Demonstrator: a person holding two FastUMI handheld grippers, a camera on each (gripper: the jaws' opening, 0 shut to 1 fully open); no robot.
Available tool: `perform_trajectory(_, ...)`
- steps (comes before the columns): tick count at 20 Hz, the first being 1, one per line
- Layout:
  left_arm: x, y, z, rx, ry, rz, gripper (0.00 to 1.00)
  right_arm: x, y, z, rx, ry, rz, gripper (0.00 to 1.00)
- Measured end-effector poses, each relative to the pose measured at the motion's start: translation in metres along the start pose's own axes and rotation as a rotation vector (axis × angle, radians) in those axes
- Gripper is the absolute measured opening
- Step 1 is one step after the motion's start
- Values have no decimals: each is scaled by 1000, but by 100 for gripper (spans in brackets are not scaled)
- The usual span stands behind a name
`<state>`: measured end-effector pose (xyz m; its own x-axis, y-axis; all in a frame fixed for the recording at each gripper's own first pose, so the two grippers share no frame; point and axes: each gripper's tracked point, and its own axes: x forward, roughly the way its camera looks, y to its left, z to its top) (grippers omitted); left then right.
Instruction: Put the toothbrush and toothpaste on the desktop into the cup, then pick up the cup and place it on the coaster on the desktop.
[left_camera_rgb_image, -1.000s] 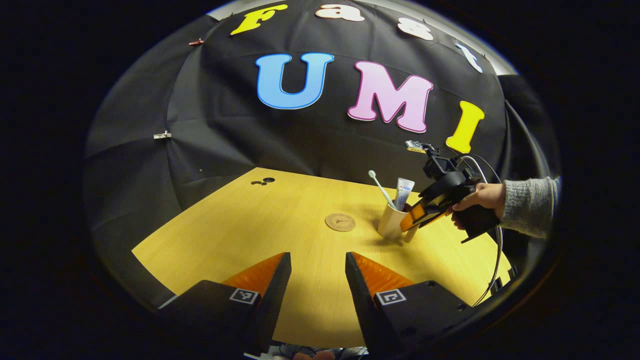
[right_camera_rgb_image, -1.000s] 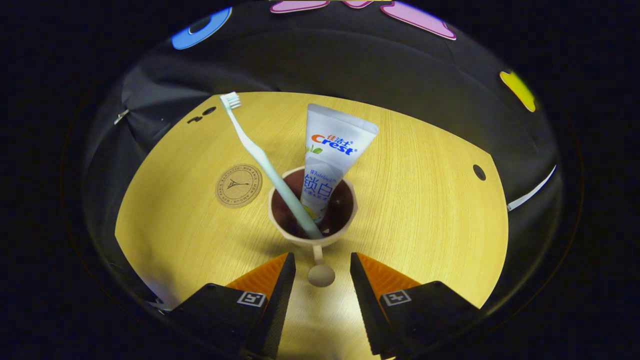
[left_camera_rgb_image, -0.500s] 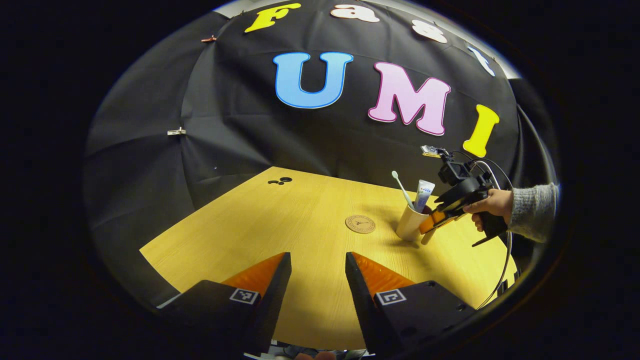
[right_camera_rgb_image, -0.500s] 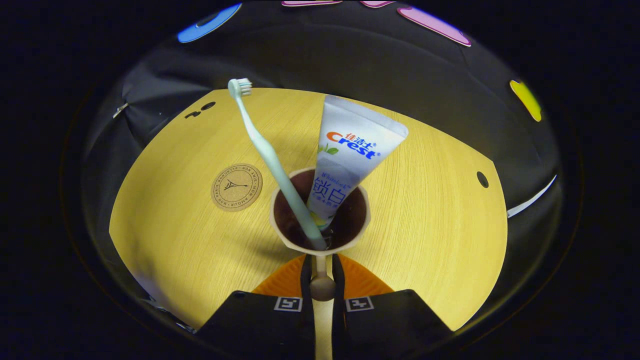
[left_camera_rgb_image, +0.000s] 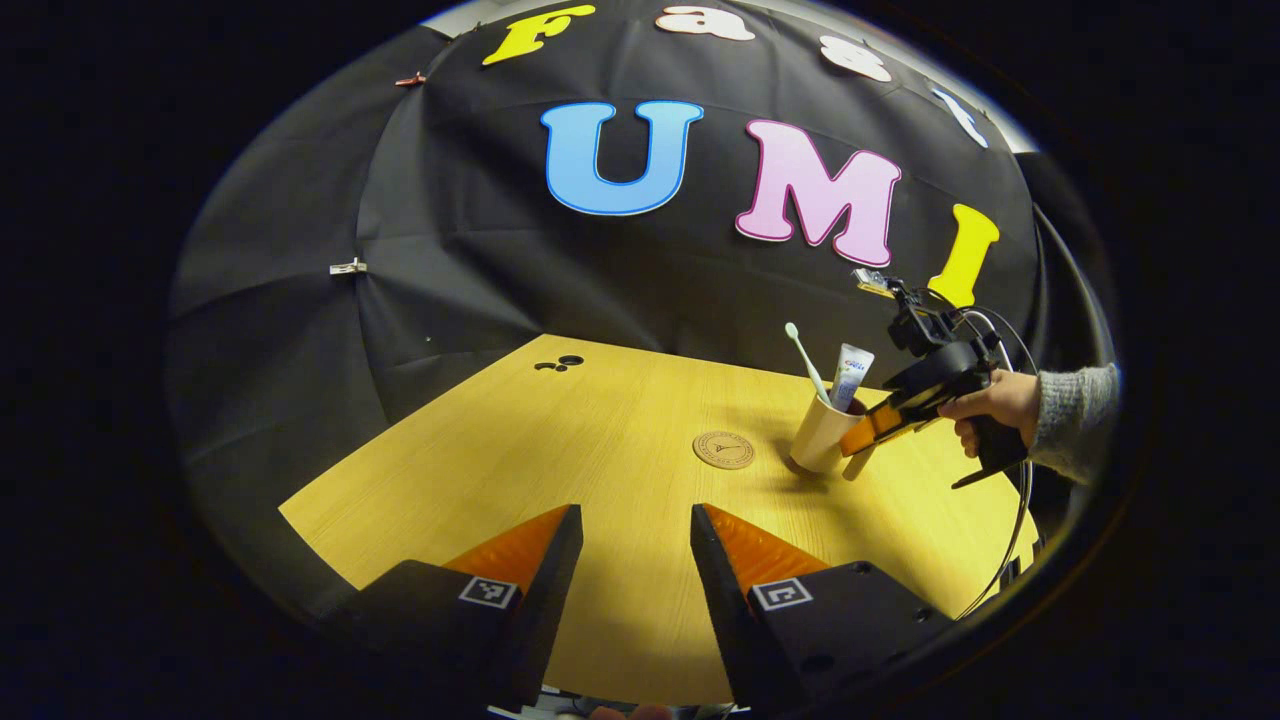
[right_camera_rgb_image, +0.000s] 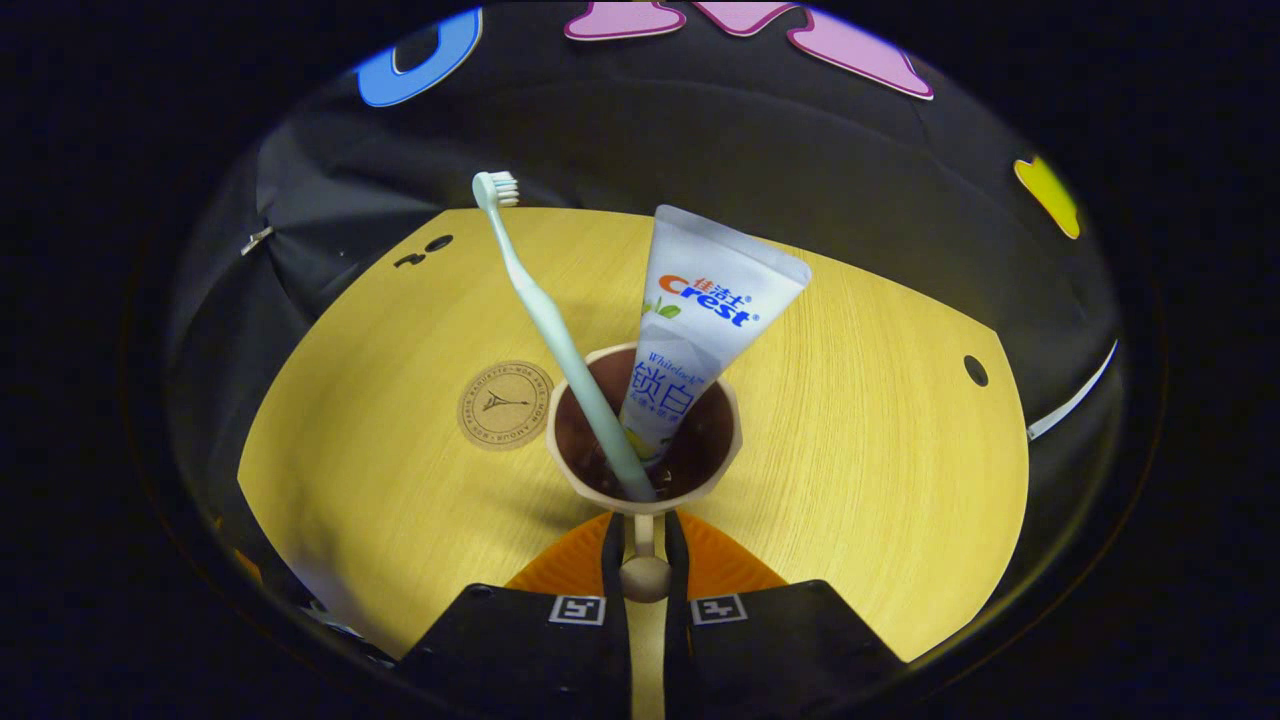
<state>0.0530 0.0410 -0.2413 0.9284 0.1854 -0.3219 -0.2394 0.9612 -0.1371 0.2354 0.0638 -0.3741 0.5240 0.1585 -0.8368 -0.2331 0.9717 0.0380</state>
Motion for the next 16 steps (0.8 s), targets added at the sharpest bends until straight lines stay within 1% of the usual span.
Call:
perform_trajectory(3,0,7,2,-1,-2,11,71,1,24,19,-19,-22,28,16)
perform_trajectory(6,-3,18,4,-6,-3,33,71,12,52,36,-43,-29,62,16)
perform_trajectory(11,-7,38,2,-20,3,70,71,30,97,44,-91,-15,104,16)
perform_trajectory(14,-8,46,2,-23,5,83,71,41,113,43,-121,-4,112,16)
perform_trajectory(16,-8,52,1,-29,4,93,71,46,116,41,-143,8,106,16)
